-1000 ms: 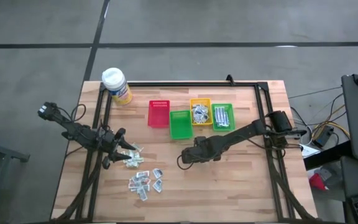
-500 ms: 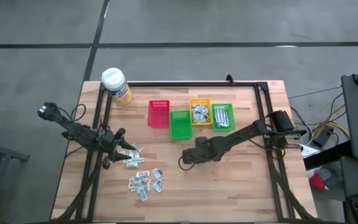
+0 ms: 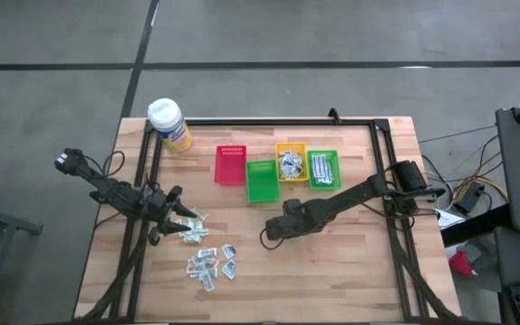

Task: Pick & Place First Aid Supplies
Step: Put the alcohol pad into the yellow basket

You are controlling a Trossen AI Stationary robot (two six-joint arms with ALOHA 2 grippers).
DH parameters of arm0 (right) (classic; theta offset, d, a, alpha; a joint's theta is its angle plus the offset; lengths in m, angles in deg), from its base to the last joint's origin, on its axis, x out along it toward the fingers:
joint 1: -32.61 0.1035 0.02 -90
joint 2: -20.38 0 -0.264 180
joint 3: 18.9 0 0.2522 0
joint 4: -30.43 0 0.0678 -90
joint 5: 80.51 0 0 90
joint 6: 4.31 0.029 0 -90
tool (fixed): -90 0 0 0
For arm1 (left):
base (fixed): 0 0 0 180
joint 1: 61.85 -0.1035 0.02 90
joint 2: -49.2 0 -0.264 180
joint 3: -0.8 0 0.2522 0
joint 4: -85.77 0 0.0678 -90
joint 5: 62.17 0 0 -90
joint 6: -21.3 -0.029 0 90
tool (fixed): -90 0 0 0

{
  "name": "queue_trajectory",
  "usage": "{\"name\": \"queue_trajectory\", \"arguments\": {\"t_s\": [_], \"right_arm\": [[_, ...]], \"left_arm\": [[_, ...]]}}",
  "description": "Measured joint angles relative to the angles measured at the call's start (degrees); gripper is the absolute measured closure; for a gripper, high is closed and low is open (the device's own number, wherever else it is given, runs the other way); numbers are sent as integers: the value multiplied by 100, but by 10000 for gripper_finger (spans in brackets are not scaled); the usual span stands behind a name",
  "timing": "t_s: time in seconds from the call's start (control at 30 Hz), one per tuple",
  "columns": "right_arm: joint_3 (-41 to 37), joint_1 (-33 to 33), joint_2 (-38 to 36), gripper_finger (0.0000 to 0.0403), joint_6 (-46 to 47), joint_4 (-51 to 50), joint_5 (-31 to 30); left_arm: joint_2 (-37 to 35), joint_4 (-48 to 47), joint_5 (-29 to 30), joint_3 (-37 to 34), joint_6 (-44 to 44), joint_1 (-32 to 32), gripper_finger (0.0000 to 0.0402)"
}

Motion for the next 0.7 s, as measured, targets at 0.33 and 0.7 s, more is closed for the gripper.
{"name": "queue_trajectory", "arguments": {"t_s": [0.33,0.7], "right_arm": [[34,-27,-264,395,-375,-286,-91],[333,-9,-788,395,-844,-478,-36]], "left_arm": [[0,2,0,0,9,-2,204],[2,2,0,0,9,1,204]]}}
